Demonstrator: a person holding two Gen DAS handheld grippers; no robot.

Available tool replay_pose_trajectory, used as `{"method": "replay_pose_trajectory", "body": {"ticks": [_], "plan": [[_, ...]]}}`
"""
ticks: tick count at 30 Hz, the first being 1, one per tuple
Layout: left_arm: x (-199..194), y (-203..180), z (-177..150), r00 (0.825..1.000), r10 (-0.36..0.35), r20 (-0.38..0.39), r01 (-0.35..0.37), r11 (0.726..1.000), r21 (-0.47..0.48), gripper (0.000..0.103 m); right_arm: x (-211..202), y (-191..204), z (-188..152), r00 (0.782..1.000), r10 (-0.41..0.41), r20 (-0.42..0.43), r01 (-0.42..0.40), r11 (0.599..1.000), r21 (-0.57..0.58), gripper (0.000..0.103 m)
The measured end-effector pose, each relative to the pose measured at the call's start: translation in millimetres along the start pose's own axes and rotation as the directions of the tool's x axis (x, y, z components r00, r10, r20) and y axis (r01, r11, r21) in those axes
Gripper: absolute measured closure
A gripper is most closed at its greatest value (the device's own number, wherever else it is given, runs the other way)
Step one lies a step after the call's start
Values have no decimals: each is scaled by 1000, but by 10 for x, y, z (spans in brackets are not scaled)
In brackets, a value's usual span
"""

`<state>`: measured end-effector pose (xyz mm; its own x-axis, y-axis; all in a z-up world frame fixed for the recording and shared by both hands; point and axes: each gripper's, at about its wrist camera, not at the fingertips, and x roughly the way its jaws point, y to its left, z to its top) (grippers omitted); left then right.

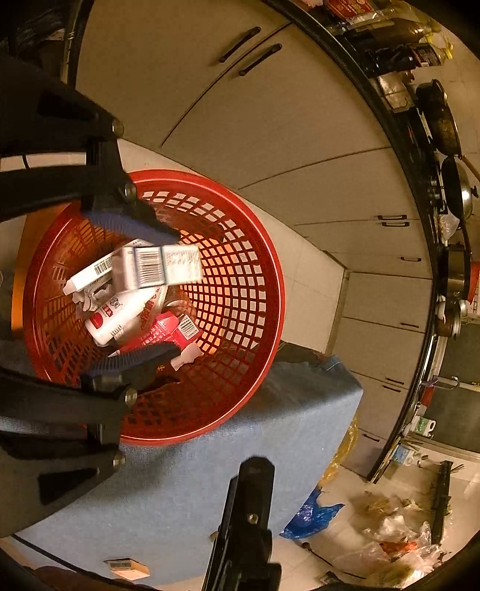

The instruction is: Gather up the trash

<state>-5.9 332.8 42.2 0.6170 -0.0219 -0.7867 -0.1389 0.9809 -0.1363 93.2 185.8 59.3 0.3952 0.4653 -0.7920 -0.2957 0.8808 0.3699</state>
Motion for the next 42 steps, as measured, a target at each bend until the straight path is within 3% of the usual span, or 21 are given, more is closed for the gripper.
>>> {"method": "replay_pose_trajectory", "body": {"ticks": [1,9,13,16,23,32,42], "plan": [[-16,6,-5,1000,5,6,-5,1000,-8,38,-35,-5,-6,1000,-6,6,6,1000,1,48],[-63,-12,-5,999,33,9,-33,999,-26,33,-248,-43,-91,999,-35,30,35,999,-3,36],[-191,-32,-35,996,75,41,-73,996,-56,20,-305,-30,-102,999,-34,25,35,999,-41,30],[-281,-68,-65,992,109,56,-105,992,-74,19,-412,-25,-149,998,-46,46,50,995,-85,24],[-701,-262,-186,978,185,98,-174,978,-114,19,-746,-79,-327,997,-11,76,23,987,-159,23],[-1569,-869,-654,940,286,186,-262,954,-145,12,-1546,-216,-915,987,57,153,-12,960,-281,20],[-2419,-1685,-1516,870,425,250,-385,903,-194,3,-2628,-561,-1873,973,110,203,-5,889,-459,14]]}}
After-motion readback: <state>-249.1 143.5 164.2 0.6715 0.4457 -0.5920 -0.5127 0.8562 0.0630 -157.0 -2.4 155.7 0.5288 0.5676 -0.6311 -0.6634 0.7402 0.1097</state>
